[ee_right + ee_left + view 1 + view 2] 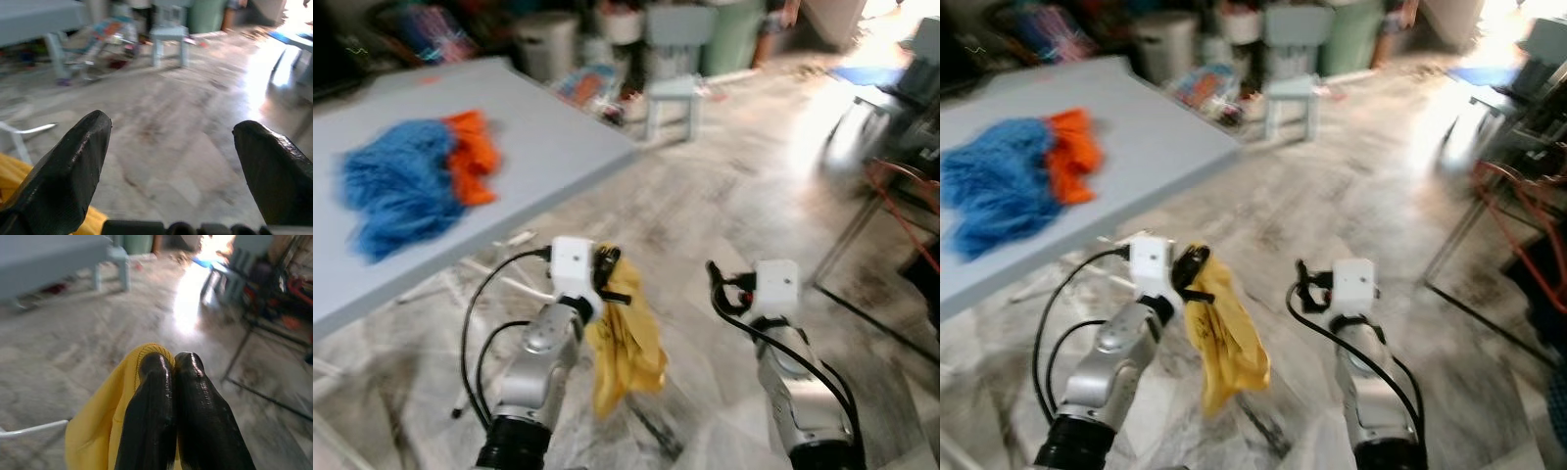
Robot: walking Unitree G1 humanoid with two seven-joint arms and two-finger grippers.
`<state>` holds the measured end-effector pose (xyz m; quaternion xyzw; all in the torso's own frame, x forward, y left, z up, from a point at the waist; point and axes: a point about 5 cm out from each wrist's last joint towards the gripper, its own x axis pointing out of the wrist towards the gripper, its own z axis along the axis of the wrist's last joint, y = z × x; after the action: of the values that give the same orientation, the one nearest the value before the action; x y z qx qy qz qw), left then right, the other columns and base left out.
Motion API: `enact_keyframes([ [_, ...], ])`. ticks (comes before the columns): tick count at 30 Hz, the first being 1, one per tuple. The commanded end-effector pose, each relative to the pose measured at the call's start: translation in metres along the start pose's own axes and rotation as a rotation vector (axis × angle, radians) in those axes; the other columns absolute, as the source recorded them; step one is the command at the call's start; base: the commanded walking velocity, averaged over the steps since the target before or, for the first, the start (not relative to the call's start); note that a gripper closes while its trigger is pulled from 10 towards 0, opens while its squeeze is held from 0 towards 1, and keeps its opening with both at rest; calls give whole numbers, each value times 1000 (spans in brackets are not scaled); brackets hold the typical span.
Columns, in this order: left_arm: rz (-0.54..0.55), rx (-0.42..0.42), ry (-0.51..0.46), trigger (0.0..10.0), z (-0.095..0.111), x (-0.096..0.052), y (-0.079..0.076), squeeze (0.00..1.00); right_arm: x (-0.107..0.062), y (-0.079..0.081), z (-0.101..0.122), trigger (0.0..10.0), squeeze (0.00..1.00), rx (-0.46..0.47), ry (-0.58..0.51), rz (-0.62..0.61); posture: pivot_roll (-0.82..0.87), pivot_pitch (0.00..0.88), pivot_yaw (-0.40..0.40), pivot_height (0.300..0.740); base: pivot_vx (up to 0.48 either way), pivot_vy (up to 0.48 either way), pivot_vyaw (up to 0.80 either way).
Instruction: Hang hanger
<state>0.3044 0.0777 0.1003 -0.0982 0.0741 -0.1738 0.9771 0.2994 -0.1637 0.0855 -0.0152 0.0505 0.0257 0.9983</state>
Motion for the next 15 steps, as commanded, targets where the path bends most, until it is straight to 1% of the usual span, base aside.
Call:
enact_keyframes([
  [1, -36, 3, -30, 10000, 8, 3, -10, 0, -1, -5, 0, 10000, 0, -1, 0, -17, -58, 72, 28, 740, 0, 431, -569],
  [2, -41, -12, -29, 10000, 8, 3, -11, 0, -2, -5, 0, 10000, 0, -1, 3, -16, -58, 72, 28, 740, 0, 435, -800],
  [15, -52, -10, -19, 10000, 7, 5, -13, 0, -1, -4, -1, 10000, 0, -8, 6, -14, -65, 66, 24, 740, 0, 442, -800],
])
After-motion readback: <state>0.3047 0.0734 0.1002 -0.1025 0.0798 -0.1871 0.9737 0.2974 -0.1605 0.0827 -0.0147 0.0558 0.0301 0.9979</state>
